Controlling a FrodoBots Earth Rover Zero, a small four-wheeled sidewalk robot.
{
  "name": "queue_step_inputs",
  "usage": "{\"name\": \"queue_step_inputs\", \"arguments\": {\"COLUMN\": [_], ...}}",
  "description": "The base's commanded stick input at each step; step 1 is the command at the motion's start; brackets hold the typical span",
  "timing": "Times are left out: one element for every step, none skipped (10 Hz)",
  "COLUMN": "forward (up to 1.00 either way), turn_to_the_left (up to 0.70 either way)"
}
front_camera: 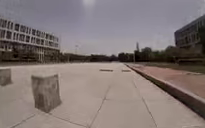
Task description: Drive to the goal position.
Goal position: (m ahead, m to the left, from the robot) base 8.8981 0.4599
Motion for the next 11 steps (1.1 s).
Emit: {"name": "queue_step_inputs", "arguments": {"forward": [1.00, 1.00, 1.00, 1.00, 1.00, 1.00, 1.00, 1.00, 1.00, 1.00, 1.00], "turn_to_the_left": [-0.37, -0.09, 0.00, 0.00, 0.00, 0.00, 0.00, 0.00, 0.00, 0.00, 0.00]}}
